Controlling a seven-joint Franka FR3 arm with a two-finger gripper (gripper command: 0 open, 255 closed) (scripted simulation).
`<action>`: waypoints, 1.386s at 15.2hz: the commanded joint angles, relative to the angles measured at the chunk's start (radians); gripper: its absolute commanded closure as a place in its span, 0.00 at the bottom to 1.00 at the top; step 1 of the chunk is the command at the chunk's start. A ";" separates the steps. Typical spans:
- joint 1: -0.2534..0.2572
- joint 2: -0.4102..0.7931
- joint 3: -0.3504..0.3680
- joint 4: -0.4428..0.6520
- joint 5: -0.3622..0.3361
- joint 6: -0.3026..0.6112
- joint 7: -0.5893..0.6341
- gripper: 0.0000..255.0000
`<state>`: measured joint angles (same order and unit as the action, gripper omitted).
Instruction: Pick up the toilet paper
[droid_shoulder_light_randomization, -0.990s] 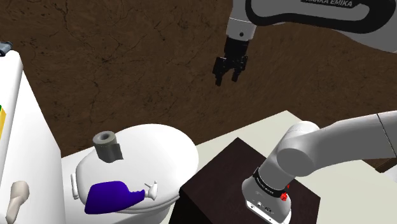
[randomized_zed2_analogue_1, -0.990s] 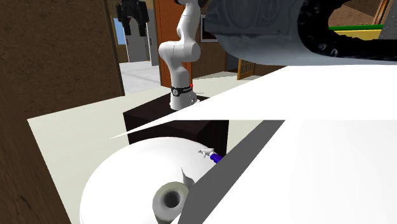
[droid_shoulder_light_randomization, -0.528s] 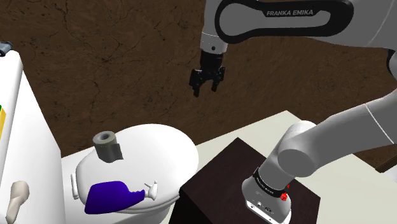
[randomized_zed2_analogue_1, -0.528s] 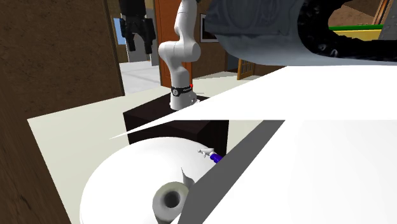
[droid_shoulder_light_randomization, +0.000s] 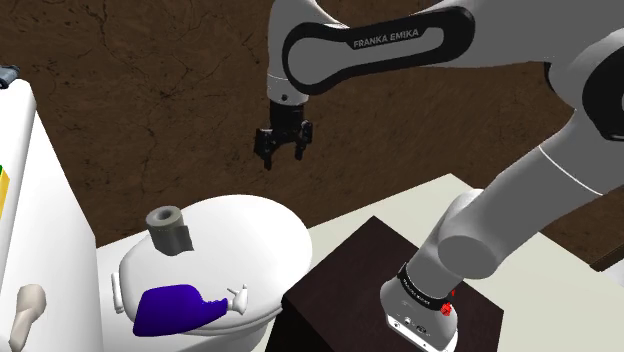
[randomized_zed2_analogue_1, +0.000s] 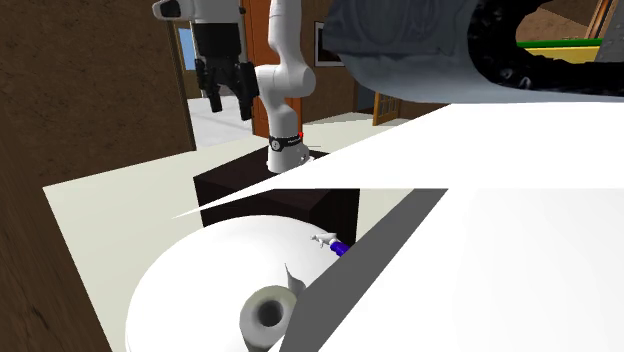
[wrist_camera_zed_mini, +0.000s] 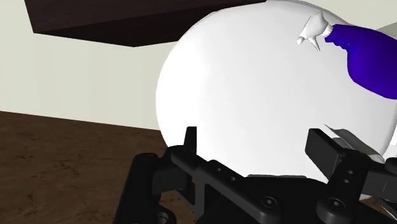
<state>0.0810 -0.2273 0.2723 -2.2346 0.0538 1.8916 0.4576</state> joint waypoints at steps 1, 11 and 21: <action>0.008 0.067 0.022 0.023 -0.007 0.039 0.032 0.00; 0.077 0.446 0.085 0.260 -0.107 0.138 0.198 0.00; 0.211 0.846 0.071 0.639 -0.211 0.119 0.312 0.00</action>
<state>0.2731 0.5720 0.3457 -1.6470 -0.1476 2.0186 0.7579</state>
